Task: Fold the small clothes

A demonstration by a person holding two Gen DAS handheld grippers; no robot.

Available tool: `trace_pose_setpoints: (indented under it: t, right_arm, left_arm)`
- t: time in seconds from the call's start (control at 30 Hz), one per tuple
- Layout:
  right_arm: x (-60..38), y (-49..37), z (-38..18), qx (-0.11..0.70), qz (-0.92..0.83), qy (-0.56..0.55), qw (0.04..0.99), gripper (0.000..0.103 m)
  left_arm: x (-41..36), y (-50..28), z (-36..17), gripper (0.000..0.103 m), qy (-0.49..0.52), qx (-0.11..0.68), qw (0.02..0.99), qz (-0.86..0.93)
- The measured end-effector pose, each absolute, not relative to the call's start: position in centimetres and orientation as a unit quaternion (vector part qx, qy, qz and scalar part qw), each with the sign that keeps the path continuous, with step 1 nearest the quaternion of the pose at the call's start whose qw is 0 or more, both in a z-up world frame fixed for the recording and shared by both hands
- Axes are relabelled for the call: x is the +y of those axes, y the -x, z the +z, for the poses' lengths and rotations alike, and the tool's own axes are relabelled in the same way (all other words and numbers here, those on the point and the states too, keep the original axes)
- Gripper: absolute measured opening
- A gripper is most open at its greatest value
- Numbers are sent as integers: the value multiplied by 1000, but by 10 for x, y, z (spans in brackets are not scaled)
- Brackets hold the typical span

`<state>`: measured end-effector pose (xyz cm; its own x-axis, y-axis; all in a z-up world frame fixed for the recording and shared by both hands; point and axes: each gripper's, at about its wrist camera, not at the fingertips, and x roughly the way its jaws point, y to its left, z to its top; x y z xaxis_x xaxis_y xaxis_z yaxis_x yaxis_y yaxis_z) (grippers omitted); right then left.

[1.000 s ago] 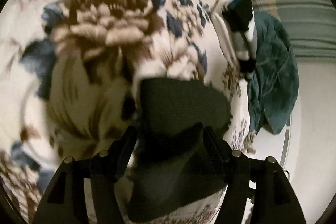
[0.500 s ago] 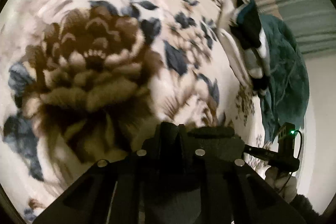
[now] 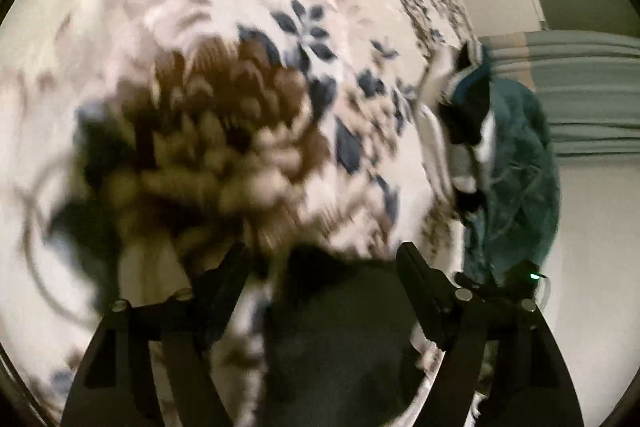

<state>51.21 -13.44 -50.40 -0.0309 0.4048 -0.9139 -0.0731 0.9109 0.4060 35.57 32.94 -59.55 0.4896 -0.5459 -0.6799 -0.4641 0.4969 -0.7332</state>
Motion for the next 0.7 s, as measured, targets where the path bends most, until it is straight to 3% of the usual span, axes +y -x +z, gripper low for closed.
trace_pose_setpoints:
  t: [0.27, 0.33, 0.43, 0.5, 0.67, 0.7]
  right_arm:
    - [-112, -475, -538, 715, 229, -10, 661, 64]
    - [-105, -478, -546, 700, 223, 5, 679, 58]
    - [-102, -491, -554, 691, 215, -27, 690, 38]
    - [-100, -504, -557, 684, 198, -42, 700, 6]
    - [-125, -521, -550, 699, 185, -116, 681, 9]
    - [-129, -522, -549, 702, 188, -128, 675, 19]
  left_arm:
    - [276, -362, -610, 74, 445, 559, 699, -23]
    - [271, -373, -612, 74, 418, 559, 716, 2]
    - [276, -388, -616, 72, 403, 553, 729, 36]
    - [279, -399, -618, 57, 392, 552, 734, 52]
    - [290, -398, -604, 59, 426, 549, 718, 38]
    - [290, -392, -596, 59, 427, 548, 719, 28]
